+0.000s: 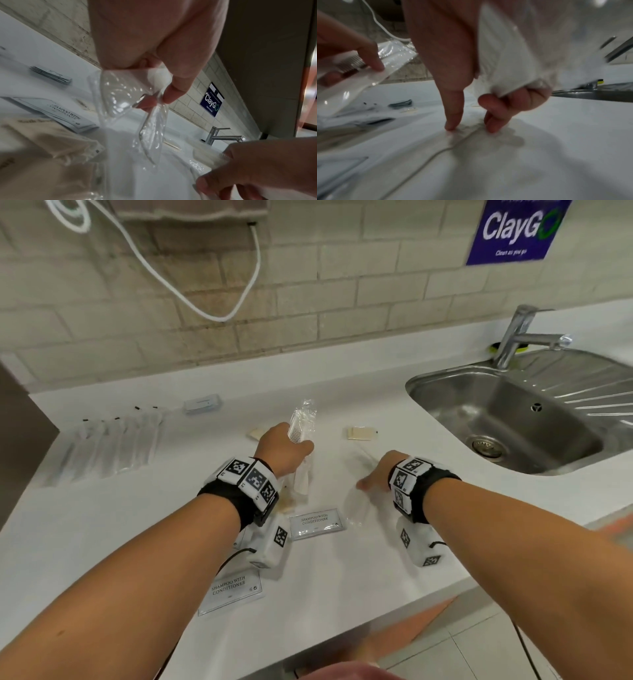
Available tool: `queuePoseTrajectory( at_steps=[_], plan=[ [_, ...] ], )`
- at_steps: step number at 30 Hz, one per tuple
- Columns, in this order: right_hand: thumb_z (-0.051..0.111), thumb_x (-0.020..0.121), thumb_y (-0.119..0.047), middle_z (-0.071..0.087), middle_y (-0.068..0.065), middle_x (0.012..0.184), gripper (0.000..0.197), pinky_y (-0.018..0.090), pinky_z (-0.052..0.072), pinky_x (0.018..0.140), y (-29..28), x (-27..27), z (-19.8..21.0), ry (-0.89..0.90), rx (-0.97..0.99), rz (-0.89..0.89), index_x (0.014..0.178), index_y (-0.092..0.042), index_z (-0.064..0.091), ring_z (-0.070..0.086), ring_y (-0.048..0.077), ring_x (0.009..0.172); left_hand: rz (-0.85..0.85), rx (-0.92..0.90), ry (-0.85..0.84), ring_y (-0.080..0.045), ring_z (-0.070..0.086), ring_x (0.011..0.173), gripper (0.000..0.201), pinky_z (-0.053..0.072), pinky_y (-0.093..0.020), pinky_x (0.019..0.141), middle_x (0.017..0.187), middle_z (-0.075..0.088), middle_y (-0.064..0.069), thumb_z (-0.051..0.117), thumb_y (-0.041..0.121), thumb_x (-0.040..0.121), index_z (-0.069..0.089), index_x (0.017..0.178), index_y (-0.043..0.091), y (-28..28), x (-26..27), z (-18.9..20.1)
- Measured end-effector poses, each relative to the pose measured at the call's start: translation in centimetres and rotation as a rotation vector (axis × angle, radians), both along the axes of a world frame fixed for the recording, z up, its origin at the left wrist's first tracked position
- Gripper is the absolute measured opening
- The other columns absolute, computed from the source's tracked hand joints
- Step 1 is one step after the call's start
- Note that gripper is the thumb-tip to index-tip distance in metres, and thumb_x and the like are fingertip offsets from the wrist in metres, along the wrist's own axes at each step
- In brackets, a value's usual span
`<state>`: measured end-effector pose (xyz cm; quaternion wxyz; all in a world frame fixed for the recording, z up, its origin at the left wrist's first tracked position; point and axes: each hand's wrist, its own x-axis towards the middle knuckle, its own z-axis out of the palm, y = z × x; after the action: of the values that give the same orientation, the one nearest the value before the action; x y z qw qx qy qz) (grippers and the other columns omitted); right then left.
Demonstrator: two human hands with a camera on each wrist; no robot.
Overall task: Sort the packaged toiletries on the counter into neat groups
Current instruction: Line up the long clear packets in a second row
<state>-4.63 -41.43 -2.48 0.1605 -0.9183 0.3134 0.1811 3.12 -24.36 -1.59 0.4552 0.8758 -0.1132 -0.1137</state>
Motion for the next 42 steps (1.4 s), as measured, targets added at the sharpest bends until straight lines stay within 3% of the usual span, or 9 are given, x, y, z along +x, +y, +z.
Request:
queuePoseTrajectory(
  at_steps=[3, 6, 12, 19, 24, 27, 31, 36, 42],
  plan=[
    [0.081, 0.071, -0.035, 0.069, 0.010, 0.107, 0.038, 0.030, 0.052, 0.081, 0.6, 0.9, 0.4, -0.024, 0.003, 0.046, 0.091, -0.007, 0.063, 0.066, 0.026, 0.097, 0.016, 0.016, -0.004, -0.028, 0.059, 0.078, 0.031, 0.057, -0.049, 0.081, 0.091, 0.062, -0.011, 0.060, 0.024, 0.078, 0.058, 0.100, 0.003, -0.1, 0.1, -0.4],
    [0.074, 0.080, -0.027, 0.066, 0.006, 0.109, 0.046, 0.032, 0.052, 0.088, 1.0, 1.0, 0.3, 0.043, -0.060, 0.193, 0.120, -0.007, 0.061, 0.063, 0.027, 0.110, 0.010, 0.048, -0.014, -0.026, 0.057, 0.073, 0.024, 0.056, -0.049, 0.079, 0.081, 0.058, -0.006, 0.061, 0.023, 0.077, 0.056, 0.090, 0.004, 0.3, 0.3, -0.9],
    [0.070, 0.079, -0.040, 0.059, 0.007, 0.119, 0.094, 0.041, 0.051, 0.096, 0.0, 1.8, 0.8, 0.171, -0.212, 0.426, 0.153, -0.031, 0.011, 0.060, 0.028, 0.110, 0.075, 0.096, -0.027, -0.025, 0.057, 0.070, 0.012, 0.056, -0.045, 0.076, 0.074, 0.058, -0.004, 0.062, 0.020, 0.077, 0.052, 0.077, 0.012, 0.6, 1.5, -0.7],
    [0.047, 0.096, -0.024, 0.050, 0.010, 0.136, 0.056, 0.036, 0.048, 0.084, -0.6, 3.1, 0.3, 0.130, -0.170, 0.544, 0.149, -0.027, 0.029, 0.054, 0.028, 0.123, 0.094, 0.085, -0.030, -0.026, 0.059, 0.074, 0.021, 0.058, -0.047, 0.078, 0.081, 0.061, -0.006, 0.062, 0.019, 0.075, 0.060, 0.091, 0.006, -1.7, 2.8, 0.3],
    [0.056, 0.091, -0.022, 0.060, 0.014, 0.115, 0.038, 0.036, 0.045, 0.093, -1.7, 6.3, 0.0, -0.011, 0.094, 0.326, 0.125, -0.006, 0.058, 0.053, 0.026, 0.100, 0.123, 0.039, -0.027, -0.028, 0.064, 0.076, 0.025, 0.058, -0.045, 0.076, 0.087, 0.066, -0.010, 0.064, 0.018, 0.076, 0.061, 0.099, 0.006, -2.1, 4.3, 0.5],
    [0.060, 0.085, -0.018, 0.047, 0.001, 0.070, 0.009, 0.028, 0.045, 0.070, -2.0, 9.3, 1.2, -0.052, 0.171, 0.265, 0.076, -0.014, 0.060, 0.047, 0.022, 0.073, 0.174, 0.023, -0.010, -0.029, 0.069, 0.088, 0.025, 0.055, -0.040, 0.079, 0.090, 0.067, -0.008, 0.070, 0.014, 0.076, 0.062, 0.099, 0.008, -1.3, 5.6, 0.1],
    [0.058, 0.083, -0.016, 0.044, 0.004, 0.057, 0.033, 0.023, 0.035, 0.051, -1.9, 13.8, 4.6, -0.135, 0.169, 0.222, 0.055, -0.013, 0.042, 0.040, 0.020, 0.051, 0.263, -0.012, 0.045, -0.023, 0.068, 0.074, 0.018, 0.052, -0.030, 0.063, 0.085, 0.068, -0.010, 0.074, 0.010, 0.075, 0.063, 0.089, 0.006, 0.0, 8.5, 0.4],
    [0.066, 0.081, -0.021, 0.060, 0.010, 0.097, 0.013, 0.032, 0.049, 0.080, -2.4, 20.3, 5.3, -0.265, 0.298, 0.192, 0.084, -0.014, 0.055, 0.055, 0.021, 0.084, 0.339, -0.045, 0.089, -0.017, 0.065, 0.061, 0.019, 0.045, -0.017, 0.042, 0.080, 0.069, -0.011, 0.078, 0.010, 0.076, 0.058, 0.072, 0.012, 1.3, 12.8, 1.0],
    [0.063, 0.085, -0.020, 0.057, 0.016, 0.129, 0.039, 0.026, 0.036, 0.076, -1.4, 25.9, 3.8, -0.332, 0.300, 0.189, 0.121, -0.006, 0.058, 0.056, 0.031, 0.117, 0.366, 0.023, 0.150, -0.026, 0.074, 0.083, 0.015, 0.057, -0.034, 0.073, 0.084, 0.075, -0.015, 0.077, 0.016, 0.075, 0.065, 0.072, 0.007, 0.6, 18.2, 0.1]
  ],
)
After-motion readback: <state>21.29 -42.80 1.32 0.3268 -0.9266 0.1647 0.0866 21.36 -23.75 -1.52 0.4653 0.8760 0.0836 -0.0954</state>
